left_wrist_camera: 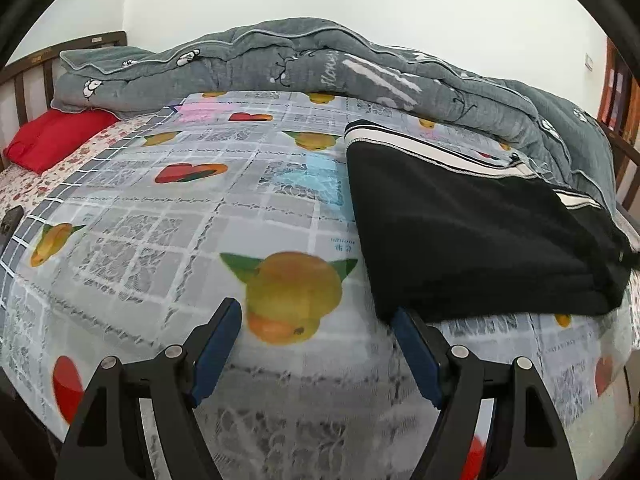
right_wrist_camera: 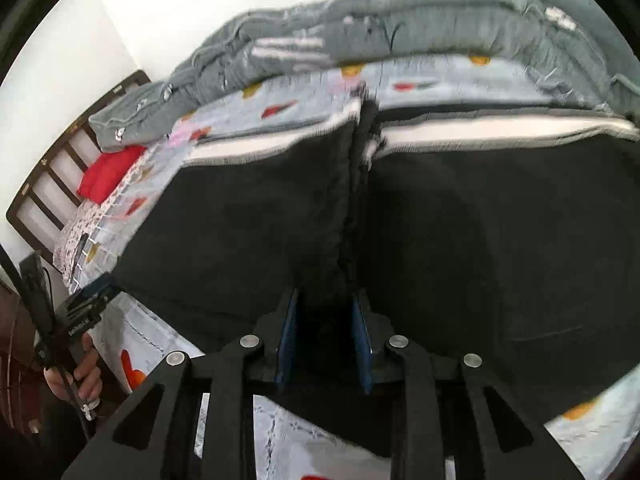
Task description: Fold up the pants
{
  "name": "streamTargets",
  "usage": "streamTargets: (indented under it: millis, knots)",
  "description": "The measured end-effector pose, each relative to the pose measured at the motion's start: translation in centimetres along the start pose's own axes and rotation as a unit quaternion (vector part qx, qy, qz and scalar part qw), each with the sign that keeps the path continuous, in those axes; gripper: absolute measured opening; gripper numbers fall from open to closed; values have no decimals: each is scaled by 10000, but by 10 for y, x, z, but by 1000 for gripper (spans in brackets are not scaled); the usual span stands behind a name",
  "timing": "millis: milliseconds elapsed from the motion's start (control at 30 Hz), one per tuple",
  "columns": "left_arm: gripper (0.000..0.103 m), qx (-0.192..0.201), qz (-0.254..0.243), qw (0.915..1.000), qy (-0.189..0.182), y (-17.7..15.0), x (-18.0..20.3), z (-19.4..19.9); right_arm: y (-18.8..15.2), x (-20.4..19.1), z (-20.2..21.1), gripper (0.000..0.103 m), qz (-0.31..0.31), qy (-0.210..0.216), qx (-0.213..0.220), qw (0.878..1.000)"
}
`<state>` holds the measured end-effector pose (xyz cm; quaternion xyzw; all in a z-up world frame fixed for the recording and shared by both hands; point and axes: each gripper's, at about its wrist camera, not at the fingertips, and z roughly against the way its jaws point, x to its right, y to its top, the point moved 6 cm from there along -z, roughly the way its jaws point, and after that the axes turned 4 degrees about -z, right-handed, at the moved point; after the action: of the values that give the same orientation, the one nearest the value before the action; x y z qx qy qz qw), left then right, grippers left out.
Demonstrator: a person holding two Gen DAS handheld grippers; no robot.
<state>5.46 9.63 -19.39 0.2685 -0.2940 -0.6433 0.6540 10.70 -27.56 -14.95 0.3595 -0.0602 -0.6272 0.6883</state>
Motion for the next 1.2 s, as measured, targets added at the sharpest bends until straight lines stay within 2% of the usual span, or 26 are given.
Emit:
streamTargets:
  millis: [133, 233, 300, 367, 467, 567, 633, 700, 767, 900, 967, 1033, 1067, 1133, 1200]
  knots:
    - [76, 110, 60, 9998, -179, -7, -2, 18, 19, -3, 29, 27, 228, -403, 533, 9975]
    - [76, 139, 129, 9994, -296, -1, 3, 22, 35, -7, 32, 27, 172, -385, 819, 9958]
    - [76, 222, 35, 9995, -244, 13, 11, 22, 38, -10, 21, 27, 165, -349, 802, 9960]
    - [76, 294, -20, 9991, -302, 27, 18, 21, 33, -8, 4, 27, 269, -658, 700, 9950]
    - [76, 54, -115, 9997, -199, 45, 30, 2, 12, 7, -21, 27, 70, -899, 279, 9955]
    - [76, -210, -225, 9995, -97, 41, 38, -18, 3, 12, -11, 27, 33, -768, 388, 9963]
    - [76, -525, -270, 9982, -46, 29, 42, -33, 1, 15, 0, 27, 50, -654, 390, 9971]
    - [76, -502, -124, 9984, -212, 23, 42, -31, -1, 20, 12, 27, 10, -586, 411, 9974]
    - [76, -515, -4, 9981, -349, 24, 40, -28, -3, 28, 26, 27, 28, -714, 485, 9963]
    - [76, -563, 104, 9973, -459, 34, 34, -27, -5, 63, 65, 31, -235, -1073, 846, 9903]
    - [76, -520, 67, 9978, -400, 41, 35, -27, -4, 90, 88, 38, -512, -1475, 1125, 9813]
    - [76, -510, 34, 9978, -426, 48, 38, -29, -6, 122, 109, 54, -826, -1919, 1361, 9684]
    - [76, -521, 45, 9976, -459, 51, 40, -31, -8, 137, 115, 56, -966, -2069, 1403, 9634]
    - [76, -545, 64, 9972, -510, 55, 43, -35, -13, 165, 123, 56, -1299, -2212, 1413, 9562]
    - [76, -579, 1, 9969, -527, 58, 47, -41, -18, 192, 126, 56, -1724, -2099, 1426, 9518]
